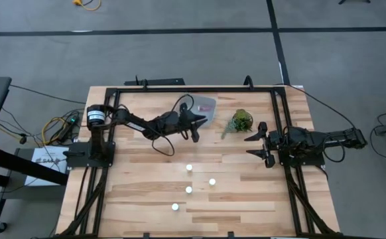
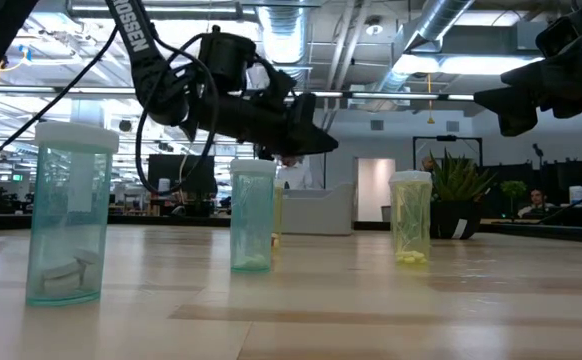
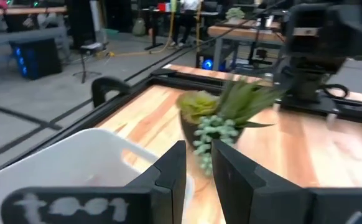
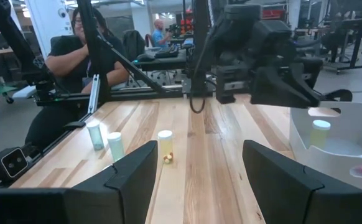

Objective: Pick and place pill bottles into a basket
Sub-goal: Put the top yellow pill bottle into the gray bin

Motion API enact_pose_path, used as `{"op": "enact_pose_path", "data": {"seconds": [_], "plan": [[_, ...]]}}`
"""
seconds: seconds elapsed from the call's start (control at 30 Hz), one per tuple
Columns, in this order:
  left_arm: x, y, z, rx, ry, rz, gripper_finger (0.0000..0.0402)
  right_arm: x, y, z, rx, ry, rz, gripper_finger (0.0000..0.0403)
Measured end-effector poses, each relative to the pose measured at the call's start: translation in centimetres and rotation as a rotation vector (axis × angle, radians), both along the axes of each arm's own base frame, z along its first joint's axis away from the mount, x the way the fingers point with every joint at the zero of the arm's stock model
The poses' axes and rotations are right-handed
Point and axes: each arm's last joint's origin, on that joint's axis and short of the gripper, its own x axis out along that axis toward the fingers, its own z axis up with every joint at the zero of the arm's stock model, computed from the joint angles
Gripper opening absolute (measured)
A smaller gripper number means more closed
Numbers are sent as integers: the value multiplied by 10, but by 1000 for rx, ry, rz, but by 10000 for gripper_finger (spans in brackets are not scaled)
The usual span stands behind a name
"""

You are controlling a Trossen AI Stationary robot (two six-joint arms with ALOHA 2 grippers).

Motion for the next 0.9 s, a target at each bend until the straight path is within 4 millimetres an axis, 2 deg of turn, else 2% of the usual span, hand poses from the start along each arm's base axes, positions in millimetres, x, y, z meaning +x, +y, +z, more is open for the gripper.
{"op": "enact_pose_path", "data": {"seconds": [0.27,0.53,0.73,0.9], "plan": [[3,-36,14,102,2,-99,64,0,0,0,0,0,0,230],[-3,-79,25,105,107,-411,64,0,0,0,0,0,0,230],[-3,-107,28,88,329,-512,71,0,0,0,0,0,0,230],[2,-124,37,102,520,-511,108,0,0,0,0,0,0,230]]}}
